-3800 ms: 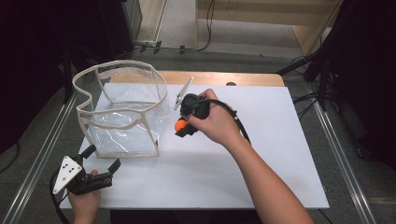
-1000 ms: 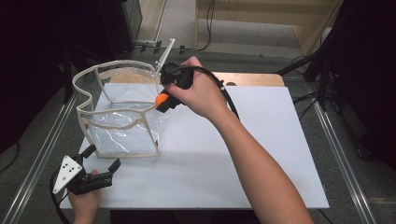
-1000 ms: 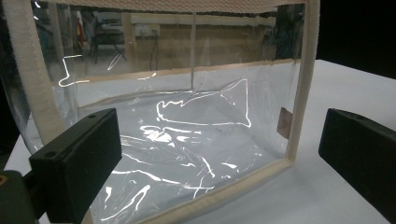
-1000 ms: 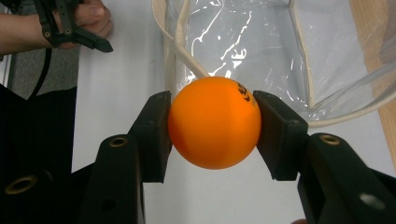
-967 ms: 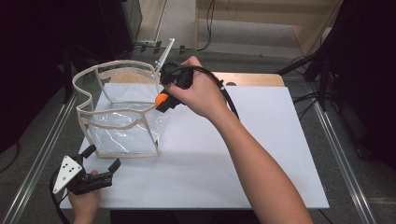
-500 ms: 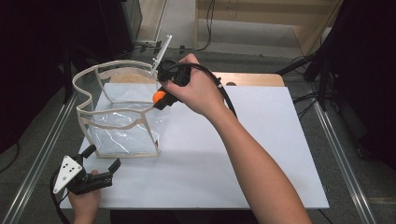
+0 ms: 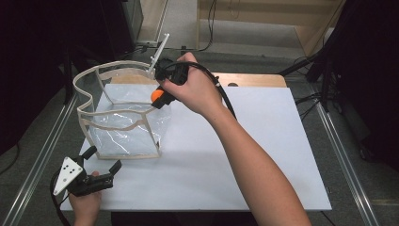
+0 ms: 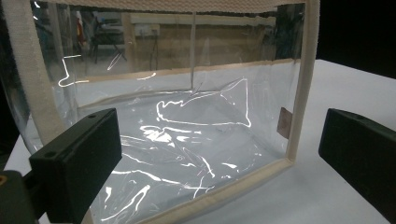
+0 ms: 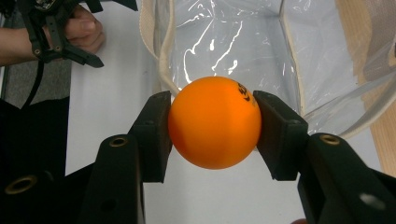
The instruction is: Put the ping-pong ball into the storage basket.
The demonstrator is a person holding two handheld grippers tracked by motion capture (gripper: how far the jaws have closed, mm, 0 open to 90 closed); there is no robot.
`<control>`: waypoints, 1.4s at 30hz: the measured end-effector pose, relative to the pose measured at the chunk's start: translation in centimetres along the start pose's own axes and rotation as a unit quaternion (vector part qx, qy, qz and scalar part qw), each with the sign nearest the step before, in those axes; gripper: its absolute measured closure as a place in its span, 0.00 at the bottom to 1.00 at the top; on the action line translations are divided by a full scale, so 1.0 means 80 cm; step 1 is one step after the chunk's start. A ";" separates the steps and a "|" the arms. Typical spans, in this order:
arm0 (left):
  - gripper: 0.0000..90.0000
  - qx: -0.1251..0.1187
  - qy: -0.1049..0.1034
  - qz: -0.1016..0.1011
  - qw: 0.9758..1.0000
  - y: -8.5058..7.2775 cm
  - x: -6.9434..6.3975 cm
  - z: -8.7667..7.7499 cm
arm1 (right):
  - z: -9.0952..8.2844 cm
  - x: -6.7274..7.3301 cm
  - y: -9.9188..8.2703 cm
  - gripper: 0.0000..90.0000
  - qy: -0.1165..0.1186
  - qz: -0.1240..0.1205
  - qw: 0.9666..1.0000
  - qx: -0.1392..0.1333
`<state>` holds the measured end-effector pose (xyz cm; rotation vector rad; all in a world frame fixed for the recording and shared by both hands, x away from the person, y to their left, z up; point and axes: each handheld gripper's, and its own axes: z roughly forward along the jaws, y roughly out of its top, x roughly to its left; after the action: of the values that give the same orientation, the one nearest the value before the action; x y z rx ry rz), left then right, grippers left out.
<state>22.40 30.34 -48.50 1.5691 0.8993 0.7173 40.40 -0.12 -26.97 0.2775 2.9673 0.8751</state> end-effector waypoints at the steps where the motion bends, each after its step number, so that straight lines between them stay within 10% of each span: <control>1: 0.00 0.000 0.000 0.000 1.000 0.000 0.000 0.000 | 0.001 -0.001 0.001 0.53 0.000 -0.002 1.000 -0.001; 42: 0.00 -0.002 -0.001 -0.004 1.000 0.000 0.002 -0.001 | 0.028 -0.026 0.012 0.48 -0.042 0.037 0.998 0.009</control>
<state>22.45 30.48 -48.47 1.5614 0.9019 0.7106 42.74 1.46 -28.35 0.4171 2.9057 0.8224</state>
